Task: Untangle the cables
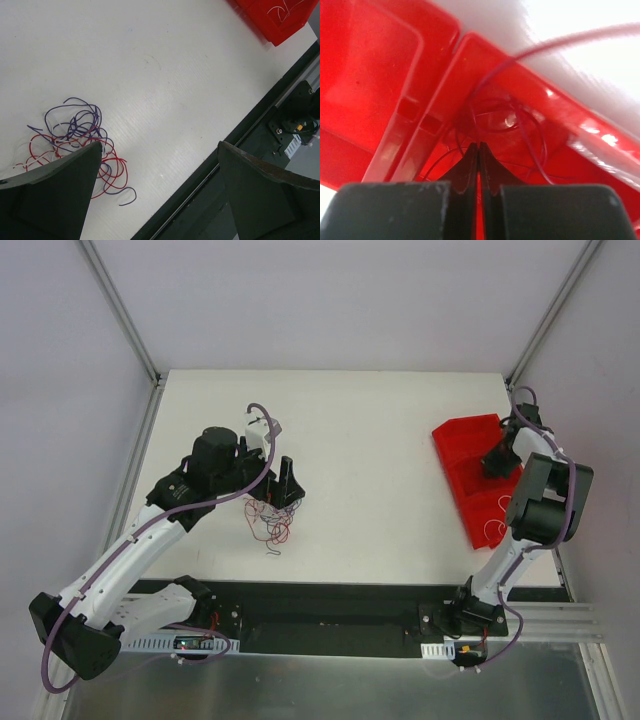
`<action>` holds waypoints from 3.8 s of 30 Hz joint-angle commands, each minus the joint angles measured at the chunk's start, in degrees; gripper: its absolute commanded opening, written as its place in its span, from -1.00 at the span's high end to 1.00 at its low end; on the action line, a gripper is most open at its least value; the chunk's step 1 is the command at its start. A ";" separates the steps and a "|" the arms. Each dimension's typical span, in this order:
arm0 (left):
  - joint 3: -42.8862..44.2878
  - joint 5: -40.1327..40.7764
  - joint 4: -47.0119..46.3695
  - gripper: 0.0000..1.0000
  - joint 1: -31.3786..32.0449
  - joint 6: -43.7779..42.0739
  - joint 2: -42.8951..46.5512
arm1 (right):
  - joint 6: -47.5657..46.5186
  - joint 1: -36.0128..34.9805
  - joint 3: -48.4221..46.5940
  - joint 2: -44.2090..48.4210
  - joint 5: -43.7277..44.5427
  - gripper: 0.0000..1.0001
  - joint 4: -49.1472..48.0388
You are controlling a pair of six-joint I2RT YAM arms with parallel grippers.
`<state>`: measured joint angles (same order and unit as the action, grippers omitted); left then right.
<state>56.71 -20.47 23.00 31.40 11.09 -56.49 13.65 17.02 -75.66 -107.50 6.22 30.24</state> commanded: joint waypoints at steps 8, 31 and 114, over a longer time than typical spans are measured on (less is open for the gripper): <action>-0.11 -0.97 -1.12 -0.98 -0.81 0.07 0.33 | -4.77 -0.93 -2.47 3.25 -0.51 0.65 4.03; -0.37 -2.21 -1.82 -0.98 -0.55 0.33 1.38 | -3.38 4.61 -11.45 11.53 -11.65 -0.51 9.85; 5.34 -4.84 0.11 -0.98 -0.11 -3.09 -2.13 | 25.03 10.48 19.93 31.13 -23.09 0.99 -9.58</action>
<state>62.26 -25.58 24.67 31.44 9.34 -59.24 40.53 23.22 -56.51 -74.76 -16.95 22.79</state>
